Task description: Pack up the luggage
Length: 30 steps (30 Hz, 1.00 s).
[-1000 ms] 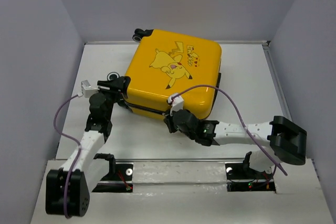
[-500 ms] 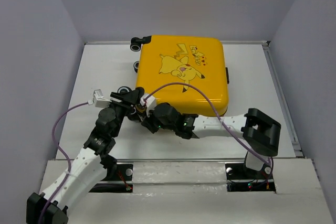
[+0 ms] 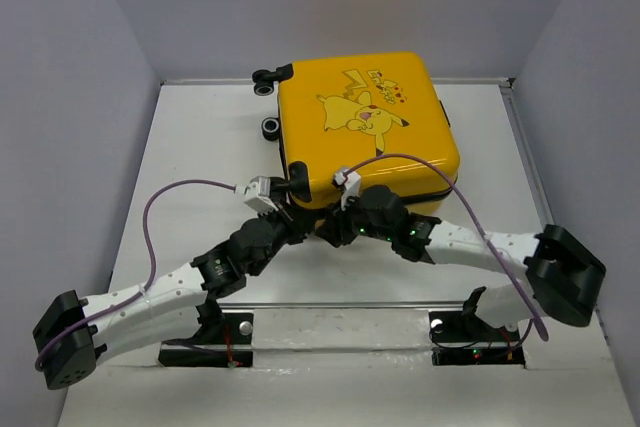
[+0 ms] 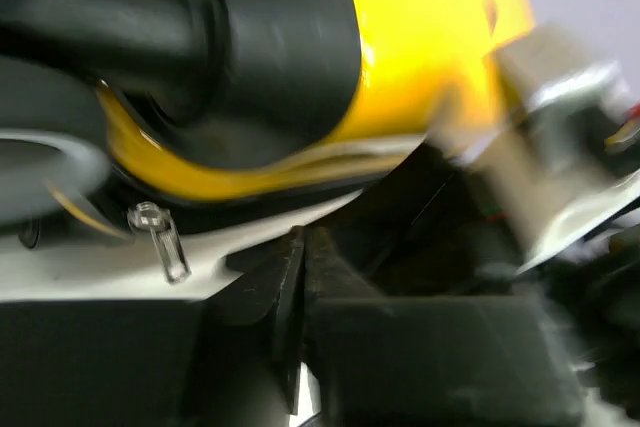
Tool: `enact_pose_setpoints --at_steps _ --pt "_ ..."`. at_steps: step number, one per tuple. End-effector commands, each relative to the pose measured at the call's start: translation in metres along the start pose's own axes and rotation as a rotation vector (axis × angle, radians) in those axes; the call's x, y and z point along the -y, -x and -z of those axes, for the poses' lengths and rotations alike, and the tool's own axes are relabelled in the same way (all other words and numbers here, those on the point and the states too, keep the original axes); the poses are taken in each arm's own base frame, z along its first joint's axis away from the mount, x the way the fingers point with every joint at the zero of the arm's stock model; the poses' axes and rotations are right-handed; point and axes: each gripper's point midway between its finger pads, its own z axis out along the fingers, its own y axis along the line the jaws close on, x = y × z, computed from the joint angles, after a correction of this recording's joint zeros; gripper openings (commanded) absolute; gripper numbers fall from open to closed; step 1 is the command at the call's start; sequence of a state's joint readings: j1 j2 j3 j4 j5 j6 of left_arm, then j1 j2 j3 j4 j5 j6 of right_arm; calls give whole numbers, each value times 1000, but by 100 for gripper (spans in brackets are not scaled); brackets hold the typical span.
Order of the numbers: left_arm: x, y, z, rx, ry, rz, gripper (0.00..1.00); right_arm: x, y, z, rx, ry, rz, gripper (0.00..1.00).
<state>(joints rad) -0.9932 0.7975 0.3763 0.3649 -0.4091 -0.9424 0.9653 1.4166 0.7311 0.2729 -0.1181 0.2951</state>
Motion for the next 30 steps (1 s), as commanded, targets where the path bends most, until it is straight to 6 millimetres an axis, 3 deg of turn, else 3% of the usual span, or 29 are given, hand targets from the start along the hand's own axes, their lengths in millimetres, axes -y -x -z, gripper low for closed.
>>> enact_pose_setpoints --at_steps 1,2,3,6,8,9,13,14,16,17,18,21,22,25,30 --pt "12 -8 3 -40 -66 -91 6 31 13 44 52 -181 -114 73" --pt "11 -8 3 -37 -62 -94 6 50 10 61 42 -277 -165 84" --pt "11 -8 3 -34 -61 -95 6 60 4 69 24 -323 -196 85" --pt "19 -6 2 -30 -88 -100 6 104 1 101 65 -501 -319 86" --pt "20 -7 2 -35 -91 -114 6 128 -8 117 89 -574 -389 77" --pt "20 -8 1 -40 -93 -132 6 149 -6 130 131 -631 -445 71" --pt "28 3 7 -32 -100 -207 6 180 3 165 230 -701 -506 10" --pt "32 11 10 -21 -97 -234 6 179 9 169 251 -690 -503 7" --pt "46 40 21 24 -79 -326 15 184 12 176 262 -709 -499 7" --pt "53 52 26 43 -75 -353 31 185 13 177 267 -713 -495 7" --pt "62 70 34 48 -44 -385 40 187 13 179 270 -718 -496 7" --pt "55 98 46 35 121 -491 63 191 17 184 286 -732 -498 7" --pt "40 109 46 44 221 -505 65 192 17 186 291 -736 -500 7" --pt "19 110 40 -33 328 -593 77 200 26 193 312 -747 -502 7" --pt "2 99 24 -167 250 -684 85 217 51 210 353 -750 -505 7"
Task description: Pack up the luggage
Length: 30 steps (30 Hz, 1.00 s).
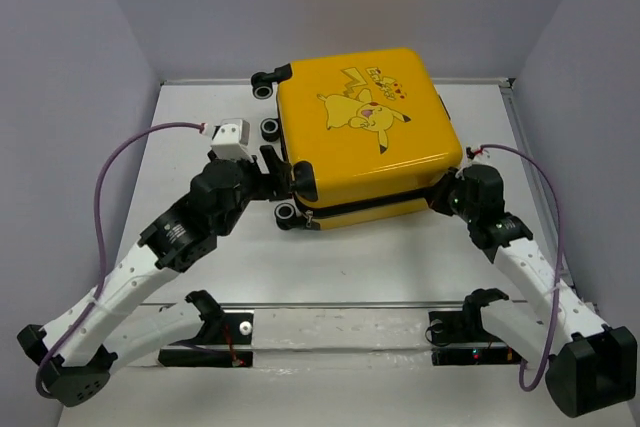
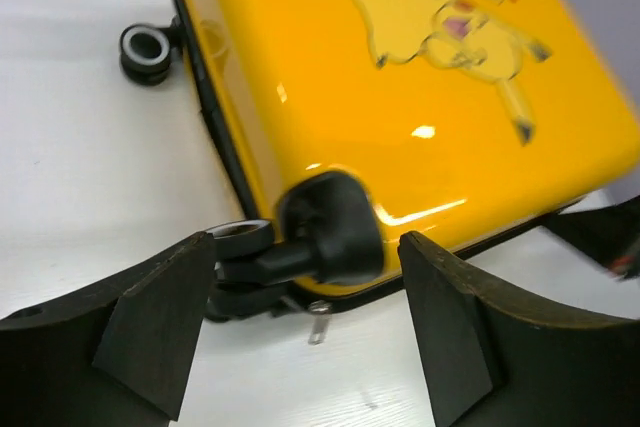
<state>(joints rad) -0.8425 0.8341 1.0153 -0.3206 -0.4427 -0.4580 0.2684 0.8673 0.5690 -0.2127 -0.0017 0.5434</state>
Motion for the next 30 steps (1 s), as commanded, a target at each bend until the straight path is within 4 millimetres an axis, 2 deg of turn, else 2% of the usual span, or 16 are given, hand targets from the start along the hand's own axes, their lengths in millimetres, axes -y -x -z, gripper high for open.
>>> enact_pose_setpoints --at_steps 1,2,5,6,10,16,17,19,23,25,29,30 --pt "-31 -54 -16 -209 -28 -266 85 11 61 1 131 -29 2 8" --pt "-25 -58 -16 -227 -85 -283 83 7 67 1 126 -2 -3 9" --pt "-24 -57 -20 -205 -130 -368 84 14 79 6 144 9 -18 17" --pt "-22 -55 -21 -196 -132 -377 84 17 79 7 143 6 -23 22" --pt "-14 -49 -30 -186 -159 -408 84 22 73 8 127 16 -50 32" --pt "4 -78 -43 -287 -278 -441 80 22 71 4 102 53 -93 35" --pt "1 -84 -48 -315 -267 -446 73 22 73 4 104 62 -101 35" --pt "-8 -85 -56 -338 -201 -461 67 15 78 4 105 90 -109 35" --pt "-11 -84 -63 -337 -175 -495 65 9 84 6 115 111 -106 35" --pt "-12 -86 -67 -339 -170 -501 61 8 85 5 115 115 -107 35" --pt "-3 -108 -72 -408 -242 -496 40 7 78 -4 77 137 -122 39" --pt "-2 -111 -72 -417 -253 -491 30 4 77 -6 68 162 -122 40"
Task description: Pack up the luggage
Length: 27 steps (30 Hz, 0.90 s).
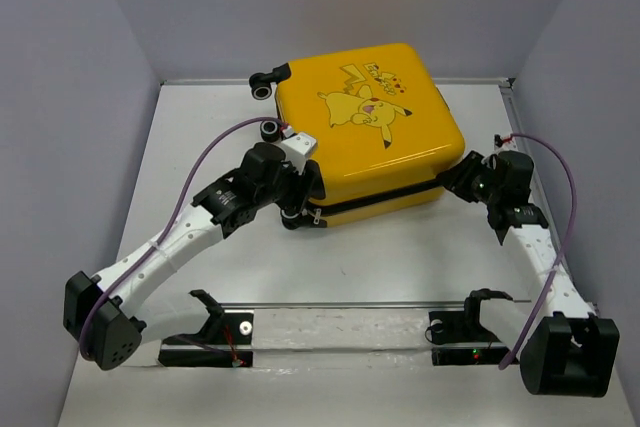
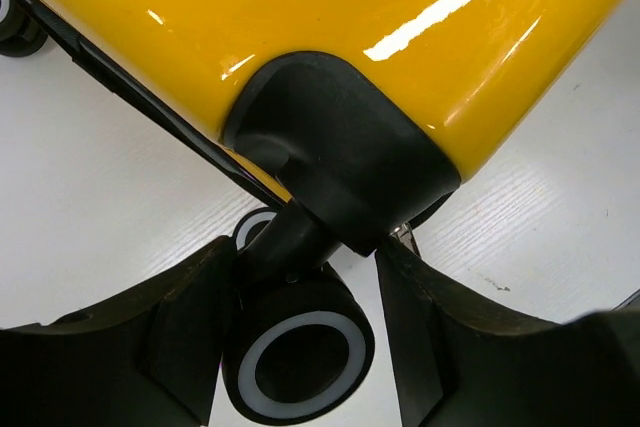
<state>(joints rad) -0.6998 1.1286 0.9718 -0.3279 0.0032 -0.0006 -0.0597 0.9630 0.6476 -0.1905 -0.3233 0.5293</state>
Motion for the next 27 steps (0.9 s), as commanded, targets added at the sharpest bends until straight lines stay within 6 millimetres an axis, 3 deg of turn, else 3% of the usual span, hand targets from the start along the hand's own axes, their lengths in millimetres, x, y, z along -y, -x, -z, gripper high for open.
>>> enact_pose_setpoints --at_steps 1,3,6,10,12,13,15,20,21,23,24,27 --pt "9 9 -15 14 -59 -21 25 -29 26 -6 45 128 14 42" --pt "15 7 -17 6 -88 -12 7 -31 25 -10 38 140 11 46" --pt "27 1 -17 -5 -155 -5 6 -39 31 -16 33 180 21 51" --pt "50 -22 -25 -70 -188 7 6 -62 55 -31 50 290 64 52" --pt "75 -33 -24 -113 -213 -27 6 -79 64 -35 50 378 77 52" --pt "82 -37 -25 -129 -223 -32 6 -77 61 -46 19 387 58 52" --pt "96 -38 -25 -137 -257 -25 6 -92 73 -52 5 448 62 52" --pt "133 -6 -13 -29 -420 33 6 -131 74 -62 -104 603 112 57" --pt "141 0 -9 -14 -463 55 6 -148 73 -61 -124 634 150 59" --pt "149 17 -6 41 -500 80 6 -150 61 -59 -155 594 209 67" --pt "152 22 -6 54 -510 101 6 -159 62 -49 -118 579 242 69" --pt "156 36 -5 89 -526 135 6 -150 35 -35 -126 547 252 70"
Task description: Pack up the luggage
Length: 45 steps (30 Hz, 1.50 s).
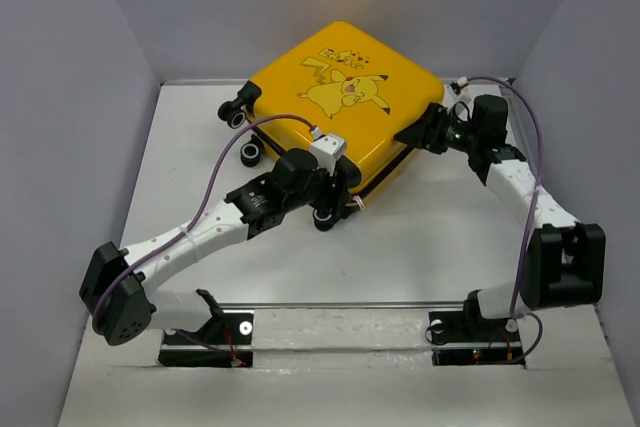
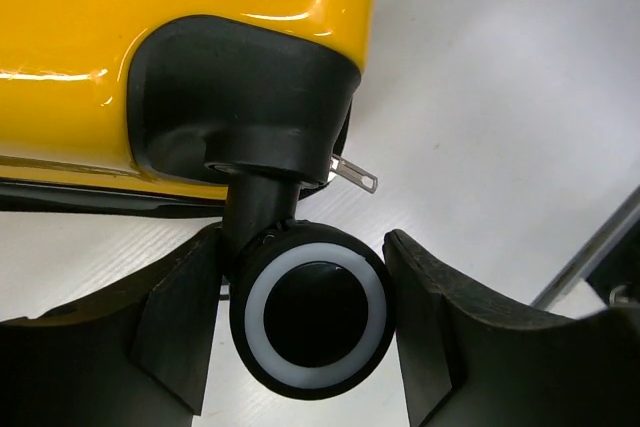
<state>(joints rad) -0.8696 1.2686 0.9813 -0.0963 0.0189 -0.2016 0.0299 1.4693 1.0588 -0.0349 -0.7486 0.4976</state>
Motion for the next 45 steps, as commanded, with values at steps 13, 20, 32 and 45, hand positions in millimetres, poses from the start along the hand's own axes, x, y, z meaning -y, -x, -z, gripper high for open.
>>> enact_pose_setpoints --at_steps 13,20,32,45 --pt "99 73 24 202 -412 176 6 -33 -136 6 -112 86 237 62" --pt "98 101 42 275 -425 205 6 -32 -145 -8 -172 138 223 65" --pt "95 108 52 301 -423 227 6 -51 -161 -21 -143 241 298 62" --pt "95 110 43 295 -427 245 6 -67 -173 -27 -34 305 321 30"
